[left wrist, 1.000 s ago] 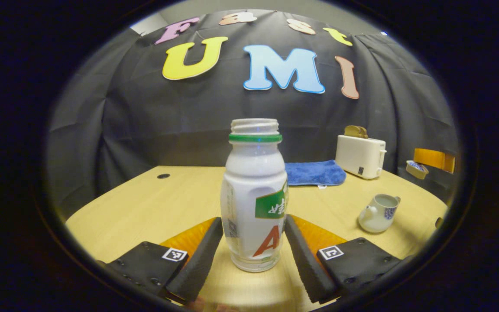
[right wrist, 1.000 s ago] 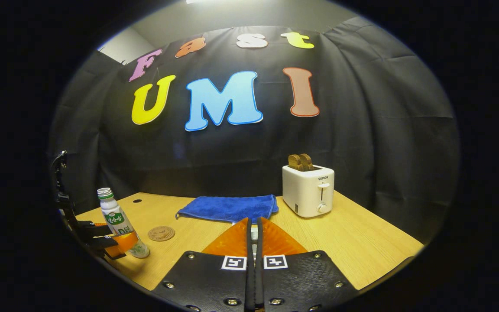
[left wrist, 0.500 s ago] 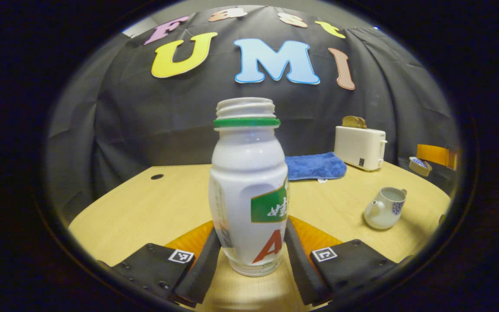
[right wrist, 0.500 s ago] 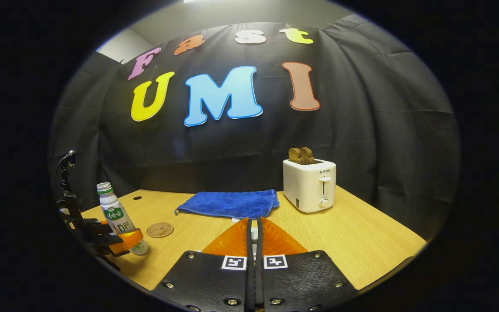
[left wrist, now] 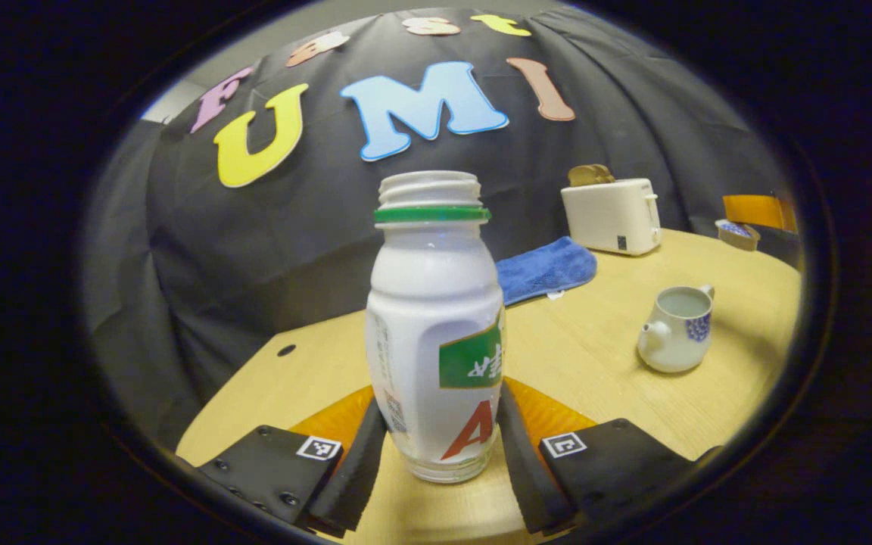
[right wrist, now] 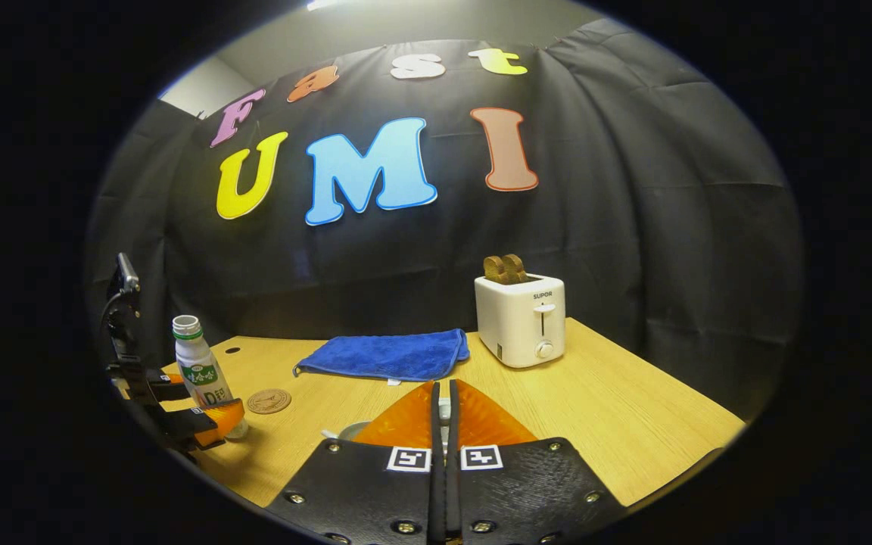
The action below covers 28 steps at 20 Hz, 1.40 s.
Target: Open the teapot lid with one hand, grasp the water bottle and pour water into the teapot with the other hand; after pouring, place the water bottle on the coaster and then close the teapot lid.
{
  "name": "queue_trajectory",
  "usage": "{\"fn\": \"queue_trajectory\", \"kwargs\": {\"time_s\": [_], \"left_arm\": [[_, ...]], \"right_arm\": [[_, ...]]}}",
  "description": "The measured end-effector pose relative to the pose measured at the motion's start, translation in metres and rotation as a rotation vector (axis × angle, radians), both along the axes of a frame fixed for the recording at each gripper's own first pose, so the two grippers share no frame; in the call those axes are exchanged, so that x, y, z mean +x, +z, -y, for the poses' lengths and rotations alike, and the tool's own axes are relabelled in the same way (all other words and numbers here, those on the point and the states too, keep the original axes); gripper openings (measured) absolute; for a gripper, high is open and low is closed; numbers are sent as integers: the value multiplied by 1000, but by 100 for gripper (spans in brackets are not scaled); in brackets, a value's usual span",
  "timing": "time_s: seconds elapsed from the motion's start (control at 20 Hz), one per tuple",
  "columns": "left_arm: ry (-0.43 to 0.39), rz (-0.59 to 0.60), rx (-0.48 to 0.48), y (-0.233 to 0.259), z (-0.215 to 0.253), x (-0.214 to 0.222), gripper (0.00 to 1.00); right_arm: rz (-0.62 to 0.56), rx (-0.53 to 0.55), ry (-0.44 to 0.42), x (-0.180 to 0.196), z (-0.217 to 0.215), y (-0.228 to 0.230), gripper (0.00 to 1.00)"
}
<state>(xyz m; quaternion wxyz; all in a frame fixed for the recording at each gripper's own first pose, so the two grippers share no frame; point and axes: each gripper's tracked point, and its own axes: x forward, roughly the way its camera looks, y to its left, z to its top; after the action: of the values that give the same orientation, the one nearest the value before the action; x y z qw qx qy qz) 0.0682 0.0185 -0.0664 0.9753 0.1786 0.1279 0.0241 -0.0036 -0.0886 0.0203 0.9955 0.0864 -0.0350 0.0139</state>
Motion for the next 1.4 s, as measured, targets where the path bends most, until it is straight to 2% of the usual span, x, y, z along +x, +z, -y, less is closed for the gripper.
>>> {"fn": "queue_trajectory", "kwargs": {"time_s": [0.05, 0.1, 0.15, 0.2, 0.25, 0.3, 0.55, 0.6, 0.65, 1.1, 1.4], "left_arm": [[-3, 3, 37, 4, 4, 0, 77], [-7, 6, 68, 7, 8, 1, 87], [-11, 8, 95, 10, 13, 2, 87], [-15, 7, 123, 12, 17, 3, 76], [-18, 10, 155, 14, 21, 4, 87], [-20, 10, 190, 17, 24, 4, 81], [-48, 10, 384, 25, 46, 8, 81], [-56, 7, 413, 25, 51, 10, 87], [-63, 1, 441, 24, 54, 11, 87], [-70, -17, 764, 18, 72, 26, 87], [-79, -6, 933, 19, 80, 26, 87]], "right_arm": [[-1, 4, -4, -2, 5, 0, 0], [-1, 8, -8, -5, 11, -2, 0], [1, 12, -14, -8, 16, -2, 0], [3, 15, -20, -11, 22, -2, 0], [5, 18, -25, -14, 27, -2, 0], [7, 22, -31, -17, 33, -3, 0], [10, 41, -48, -29, 55, -7, 0], [8, 43, -48, -30, 57, -9, 0], [7, 45, -50, -32, 60, -10, 0], [5, 68, -48, -43, 74, -18, 0], [0, 73, -49, -44, 80, -24, 0]]}}
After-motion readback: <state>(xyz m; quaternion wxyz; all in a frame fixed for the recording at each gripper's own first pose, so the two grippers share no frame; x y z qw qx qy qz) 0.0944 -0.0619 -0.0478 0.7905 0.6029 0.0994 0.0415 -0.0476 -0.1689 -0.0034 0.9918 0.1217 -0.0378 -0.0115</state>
